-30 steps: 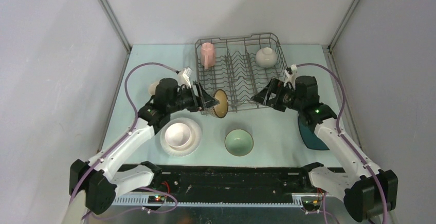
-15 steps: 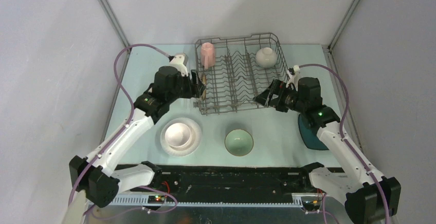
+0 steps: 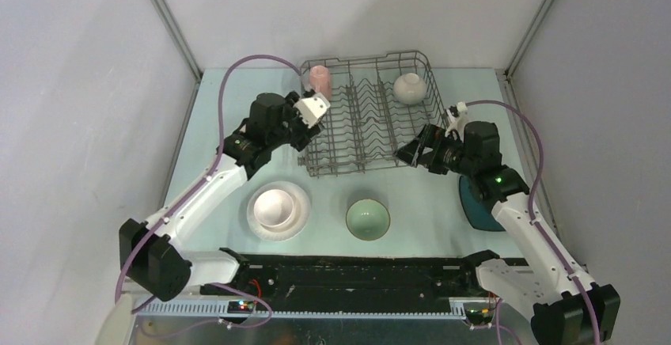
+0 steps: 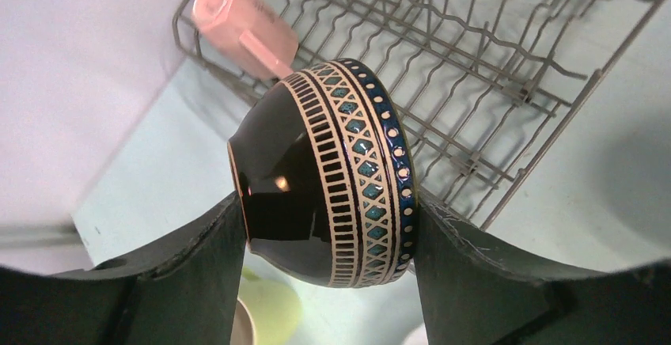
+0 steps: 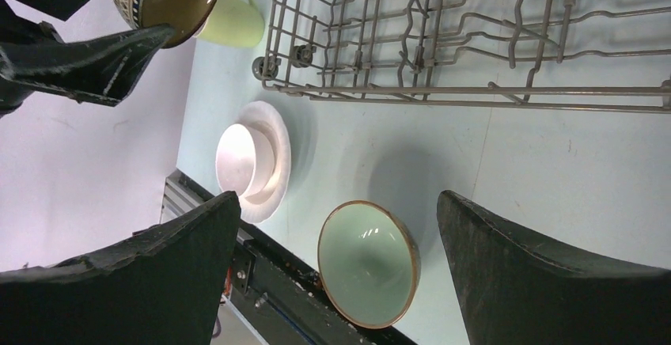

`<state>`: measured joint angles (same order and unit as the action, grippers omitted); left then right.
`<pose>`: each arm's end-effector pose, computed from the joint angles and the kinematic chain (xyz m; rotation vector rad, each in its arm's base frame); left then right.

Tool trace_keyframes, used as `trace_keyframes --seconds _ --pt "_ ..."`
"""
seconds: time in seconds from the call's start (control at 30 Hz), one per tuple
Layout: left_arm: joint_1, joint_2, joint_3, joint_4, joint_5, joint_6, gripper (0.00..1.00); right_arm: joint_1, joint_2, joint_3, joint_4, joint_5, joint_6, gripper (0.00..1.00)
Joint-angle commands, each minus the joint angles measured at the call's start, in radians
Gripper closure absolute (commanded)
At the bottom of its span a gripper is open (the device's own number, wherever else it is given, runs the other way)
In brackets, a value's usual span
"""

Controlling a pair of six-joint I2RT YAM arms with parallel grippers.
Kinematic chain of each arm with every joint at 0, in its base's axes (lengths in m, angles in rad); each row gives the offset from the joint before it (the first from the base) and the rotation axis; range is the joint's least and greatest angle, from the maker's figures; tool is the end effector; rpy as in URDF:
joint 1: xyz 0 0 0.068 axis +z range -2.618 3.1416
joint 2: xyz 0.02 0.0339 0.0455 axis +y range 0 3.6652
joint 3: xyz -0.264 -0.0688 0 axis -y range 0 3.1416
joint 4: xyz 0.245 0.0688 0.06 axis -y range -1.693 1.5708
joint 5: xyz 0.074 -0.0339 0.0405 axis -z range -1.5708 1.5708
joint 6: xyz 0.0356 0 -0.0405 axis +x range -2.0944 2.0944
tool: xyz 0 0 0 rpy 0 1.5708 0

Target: Load the mixed dishes into the dish rack

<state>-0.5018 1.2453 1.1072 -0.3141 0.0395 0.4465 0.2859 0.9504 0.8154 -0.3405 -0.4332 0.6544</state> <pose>0.2492 -0.1383 0.3415 0.9460 1.7886 -0.0750 0.1991 0.0741 0.3061 0.1097 2.1554 1.0106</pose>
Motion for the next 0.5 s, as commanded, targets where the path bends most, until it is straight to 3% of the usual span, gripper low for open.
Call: trace_keyframes --seconds 0.0,0.13,0.27,0.47 --pt "-0.022 0.030 0.082 0.121 0.103 0.324 1.00 -0.015 -0.023 0.039 -0.010 0.008 -0.024 0.03" --pt "-0.027 0.117 0.183 0.044 0.093 0.454 1.00 -0.019 -0.026 0.039 -0.014 0.009 -0.024 0.04" --pt "-0.027 0.201 0.224 0.088 0.012 0.553 1.00 -0.024 -0.030 0.039 -0.027 0.015 -0.030 0.04" --pt "-0.020 0.354 0.315 0.063 0.074 0.619 1.00 -0.030 -0.031 0.039 -0.039 0.017 -0.035 0.04"
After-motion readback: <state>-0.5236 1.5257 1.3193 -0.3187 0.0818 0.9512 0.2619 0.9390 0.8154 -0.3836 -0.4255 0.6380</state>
